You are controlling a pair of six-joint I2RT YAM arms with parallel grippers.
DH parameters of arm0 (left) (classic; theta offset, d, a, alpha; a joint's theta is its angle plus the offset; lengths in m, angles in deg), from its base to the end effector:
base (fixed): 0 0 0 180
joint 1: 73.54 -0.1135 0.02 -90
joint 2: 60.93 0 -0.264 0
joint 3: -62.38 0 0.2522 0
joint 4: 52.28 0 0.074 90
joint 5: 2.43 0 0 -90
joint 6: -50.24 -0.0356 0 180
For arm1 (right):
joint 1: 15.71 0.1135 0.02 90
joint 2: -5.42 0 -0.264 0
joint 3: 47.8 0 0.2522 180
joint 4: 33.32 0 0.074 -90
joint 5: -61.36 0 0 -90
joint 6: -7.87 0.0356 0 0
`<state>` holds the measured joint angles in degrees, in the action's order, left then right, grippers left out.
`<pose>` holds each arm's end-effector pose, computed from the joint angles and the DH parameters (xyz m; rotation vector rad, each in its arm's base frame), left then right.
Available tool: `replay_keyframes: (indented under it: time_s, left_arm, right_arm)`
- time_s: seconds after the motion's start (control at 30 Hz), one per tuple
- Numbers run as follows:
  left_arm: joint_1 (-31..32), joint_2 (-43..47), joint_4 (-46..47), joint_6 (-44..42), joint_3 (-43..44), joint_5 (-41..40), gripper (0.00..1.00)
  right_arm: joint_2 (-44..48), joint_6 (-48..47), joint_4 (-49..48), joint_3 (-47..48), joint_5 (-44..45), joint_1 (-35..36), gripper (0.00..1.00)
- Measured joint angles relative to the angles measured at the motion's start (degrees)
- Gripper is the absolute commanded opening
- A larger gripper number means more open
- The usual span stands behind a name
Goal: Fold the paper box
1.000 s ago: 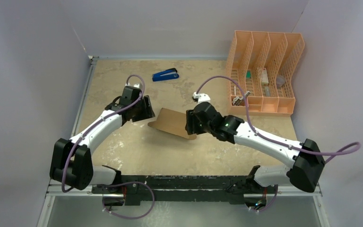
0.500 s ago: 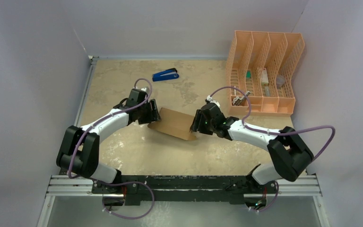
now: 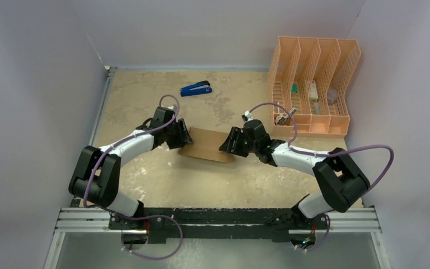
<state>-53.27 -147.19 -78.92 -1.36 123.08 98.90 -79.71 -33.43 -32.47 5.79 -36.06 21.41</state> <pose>0.2762 -0.1095 0.1821 -0.3203 2.5646 -0.6566 0.2403 0.1876 0.1861 0.1508 2.3021 0.9727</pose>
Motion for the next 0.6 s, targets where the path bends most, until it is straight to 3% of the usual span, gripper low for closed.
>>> replay_keyframes:
  time_s: [0.6]
  left_arm:
    - [-1.9, 4.5, -0.4, 14.2, -5.3, 6.7, 0.39]
  right_arm:
    - [-1.5, -2.0, 7.5, 7.2, -6.7, -3.6, 0.58]
